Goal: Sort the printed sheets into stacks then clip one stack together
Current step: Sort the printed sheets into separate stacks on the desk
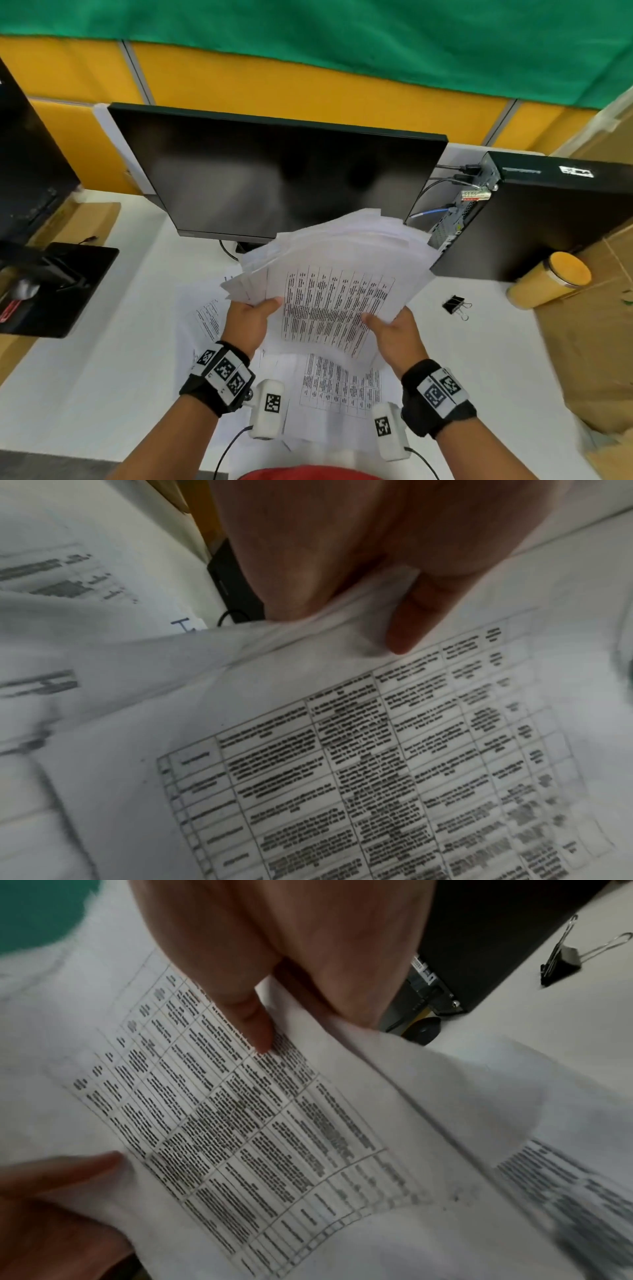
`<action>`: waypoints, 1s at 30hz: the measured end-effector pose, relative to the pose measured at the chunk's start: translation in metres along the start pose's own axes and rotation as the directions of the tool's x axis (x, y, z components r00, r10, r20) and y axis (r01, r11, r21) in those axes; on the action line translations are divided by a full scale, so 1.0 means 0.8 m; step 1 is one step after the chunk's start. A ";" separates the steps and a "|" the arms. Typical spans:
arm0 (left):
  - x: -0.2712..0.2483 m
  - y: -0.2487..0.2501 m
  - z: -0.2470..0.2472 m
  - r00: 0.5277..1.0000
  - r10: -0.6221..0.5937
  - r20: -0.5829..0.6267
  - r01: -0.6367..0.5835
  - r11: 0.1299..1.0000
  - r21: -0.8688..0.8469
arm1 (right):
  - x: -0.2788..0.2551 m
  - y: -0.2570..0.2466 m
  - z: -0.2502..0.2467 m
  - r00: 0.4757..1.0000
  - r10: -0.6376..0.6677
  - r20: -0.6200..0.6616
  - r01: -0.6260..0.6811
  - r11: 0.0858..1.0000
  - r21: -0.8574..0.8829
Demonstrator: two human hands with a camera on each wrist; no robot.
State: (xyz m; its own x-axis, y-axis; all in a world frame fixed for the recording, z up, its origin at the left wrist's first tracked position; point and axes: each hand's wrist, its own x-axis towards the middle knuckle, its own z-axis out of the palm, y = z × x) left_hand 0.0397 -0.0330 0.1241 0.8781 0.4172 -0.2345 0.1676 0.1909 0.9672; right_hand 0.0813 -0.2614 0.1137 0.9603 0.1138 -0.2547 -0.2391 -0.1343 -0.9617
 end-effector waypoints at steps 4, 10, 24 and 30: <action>-0.001 0.009 0.007 0.999 0.052 0.001 -0.052 0.995 -0.080 | 0.002 -0.012 -0.012 0.993 -0.085 -0.087 0.088 0.996 0.032; 0.006 0.011 0.002 0.980 0.167 0.109 -0.160 0.985 -0.067 | 0.001 -0.001 -0.022 0.996 -0.024 -0.080 0.031 0.996 0.081; 0.016 -0.011 0.000 0.969 0.133 0.209 -0.169 0.971 0.169 | -0.001 0.006 -0.009 1.000 -0.018 0.023 0.021 0.992 -0.121; 0.005 0.009 0.021 0.966 0.113 0.233 -0.148 0.979 0.139 | 0.005 -0.007 -0.024 0.990 -0.056 -0.133 0.045 0.995 -0.089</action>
State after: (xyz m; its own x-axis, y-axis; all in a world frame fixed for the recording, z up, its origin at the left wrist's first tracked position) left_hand 0.0519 -0.0451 0.1318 0.9715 0.2173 -0.0944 0.0964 0.0013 0.9953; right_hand 0.0896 -0.2793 0.1202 0.9828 -0.0104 -0.1845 -0.1824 -0.2165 -0.9591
